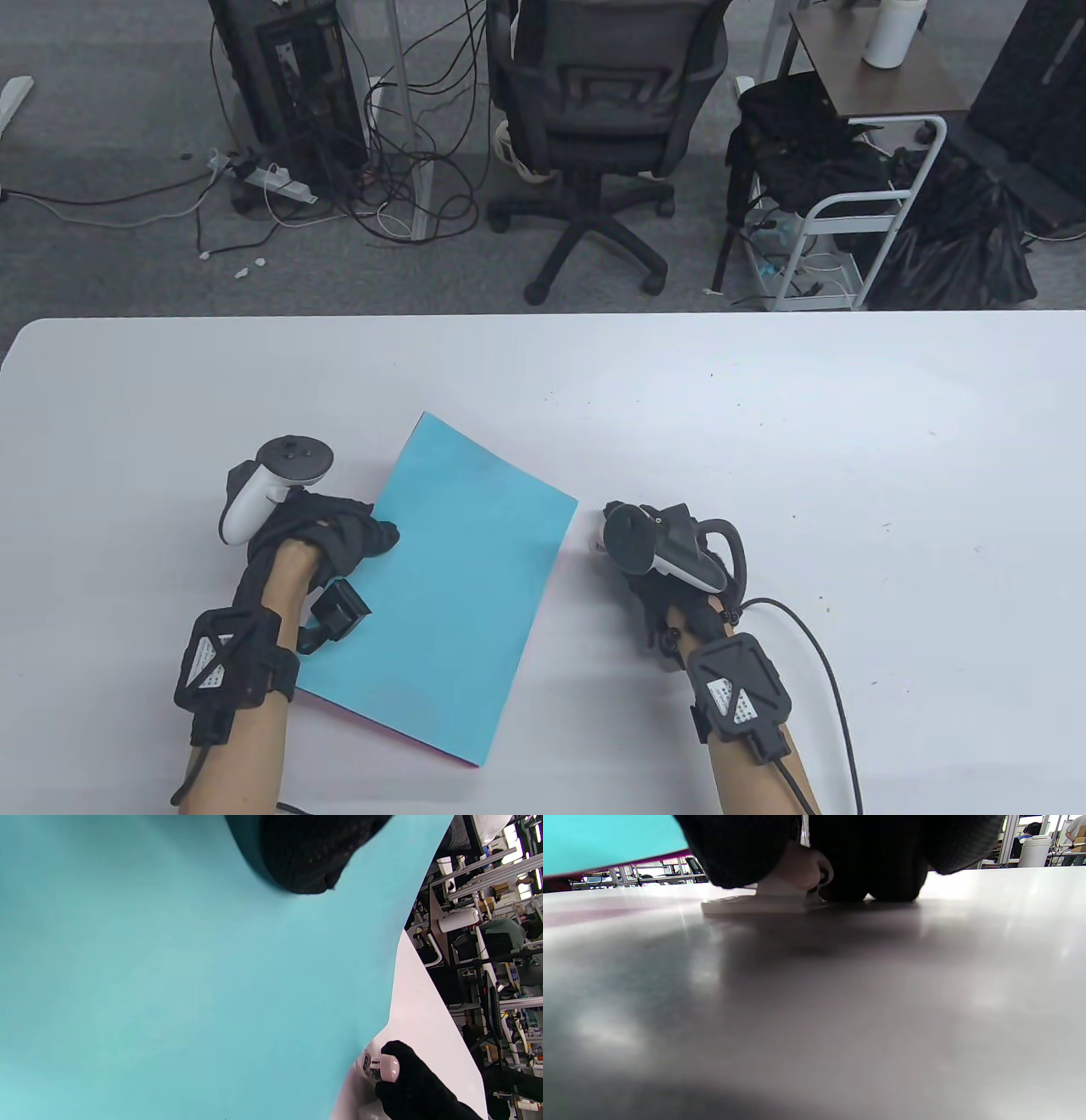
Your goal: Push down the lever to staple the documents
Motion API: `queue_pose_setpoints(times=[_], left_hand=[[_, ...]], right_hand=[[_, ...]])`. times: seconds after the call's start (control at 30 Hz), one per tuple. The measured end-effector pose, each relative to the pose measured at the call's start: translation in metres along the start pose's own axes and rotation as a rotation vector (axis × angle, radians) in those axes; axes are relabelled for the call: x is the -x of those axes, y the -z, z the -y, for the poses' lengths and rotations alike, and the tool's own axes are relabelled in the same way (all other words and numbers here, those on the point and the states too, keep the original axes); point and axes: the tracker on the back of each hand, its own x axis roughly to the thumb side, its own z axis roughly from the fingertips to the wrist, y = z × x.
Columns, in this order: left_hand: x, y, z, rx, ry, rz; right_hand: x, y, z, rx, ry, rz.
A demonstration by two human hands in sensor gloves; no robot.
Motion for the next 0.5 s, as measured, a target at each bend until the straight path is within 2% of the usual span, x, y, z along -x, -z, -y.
queue_pose_setpoints(times=[0.5], left_hand=[[-0.009,0.009,0.012,0.059,0.052,-0.023]], right_hand=[[0.0,0.0,0.0,-0.004,0.001,-0.001]])
